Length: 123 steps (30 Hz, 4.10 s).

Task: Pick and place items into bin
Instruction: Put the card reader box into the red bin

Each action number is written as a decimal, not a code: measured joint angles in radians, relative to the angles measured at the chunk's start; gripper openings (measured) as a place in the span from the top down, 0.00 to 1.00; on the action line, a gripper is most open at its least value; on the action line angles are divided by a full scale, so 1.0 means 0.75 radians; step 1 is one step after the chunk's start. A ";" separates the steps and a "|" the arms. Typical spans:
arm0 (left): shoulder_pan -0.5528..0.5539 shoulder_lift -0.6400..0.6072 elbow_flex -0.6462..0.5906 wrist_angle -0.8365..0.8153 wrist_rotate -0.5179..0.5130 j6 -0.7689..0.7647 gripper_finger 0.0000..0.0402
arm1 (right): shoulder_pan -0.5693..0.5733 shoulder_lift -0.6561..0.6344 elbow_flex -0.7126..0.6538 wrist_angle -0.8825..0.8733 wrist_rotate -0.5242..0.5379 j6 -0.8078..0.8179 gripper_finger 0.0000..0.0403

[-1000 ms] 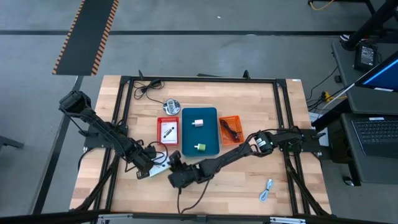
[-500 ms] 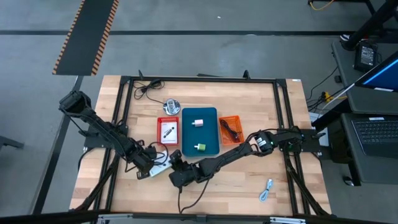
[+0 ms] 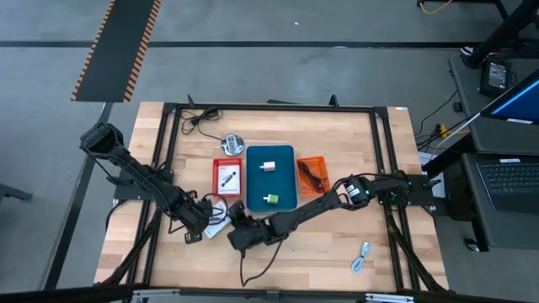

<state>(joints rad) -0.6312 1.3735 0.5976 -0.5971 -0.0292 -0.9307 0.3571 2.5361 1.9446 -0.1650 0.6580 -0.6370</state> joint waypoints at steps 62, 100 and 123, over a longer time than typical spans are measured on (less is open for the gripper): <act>-0.051 -0.337 0.233 -0.197 -0.232 0.107 0.99 | 0.133 -0.194 0.002 -0.057 0.290 -0.231 1.00; -0.074 -0.228 0.234 0.324 -0.998 0.835 0.99 | 0.048 -0.556 0.002 -1.157 0.419 0.683 1.00; -0.040 -0.228 0.235 0.683 -1.128 1.469 0.79 | 0.063 -0.622 0.002 -1.416 0.408 0.917 1.00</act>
<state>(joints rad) -0.6613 1.2022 0.7738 -0.0849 -0.8753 0.1711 0.4046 2.0697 1.9461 -1.2273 0.9642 0.0509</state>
